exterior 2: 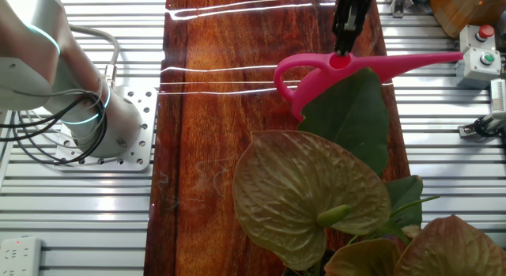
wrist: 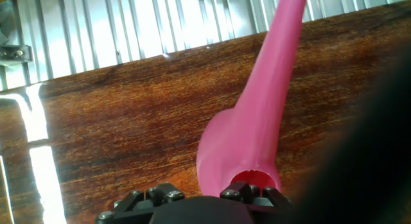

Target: Water the plant

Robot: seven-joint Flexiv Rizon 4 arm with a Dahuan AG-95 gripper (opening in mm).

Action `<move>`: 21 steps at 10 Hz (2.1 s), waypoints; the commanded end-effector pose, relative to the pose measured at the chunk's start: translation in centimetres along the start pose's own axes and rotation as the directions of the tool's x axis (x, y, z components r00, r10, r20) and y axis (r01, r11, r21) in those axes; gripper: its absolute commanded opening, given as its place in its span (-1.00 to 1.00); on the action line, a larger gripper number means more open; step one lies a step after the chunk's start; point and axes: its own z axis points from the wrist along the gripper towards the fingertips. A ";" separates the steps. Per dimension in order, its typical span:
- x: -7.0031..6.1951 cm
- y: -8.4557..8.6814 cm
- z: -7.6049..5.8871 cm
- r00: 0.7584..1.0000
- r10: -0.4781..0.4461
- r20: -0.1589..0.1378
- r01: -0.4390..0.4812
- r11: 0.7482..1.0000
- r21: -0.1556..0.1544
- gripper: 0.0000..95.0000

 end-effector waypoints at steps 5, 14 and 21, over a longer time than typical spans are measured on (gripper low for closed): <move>0.2 -0.1 0.0 1.000 0.013 0.001 -0.013 1.000 -0.003 -1.00; 0.3 -0.2 -0.3 1.000 0.019 0.009 -0.019 1.000 0.012 -1.00; 1.2 -0.8 -1.2 1.000 0.020 0.000 -0.020 1.000 0.015 -1.00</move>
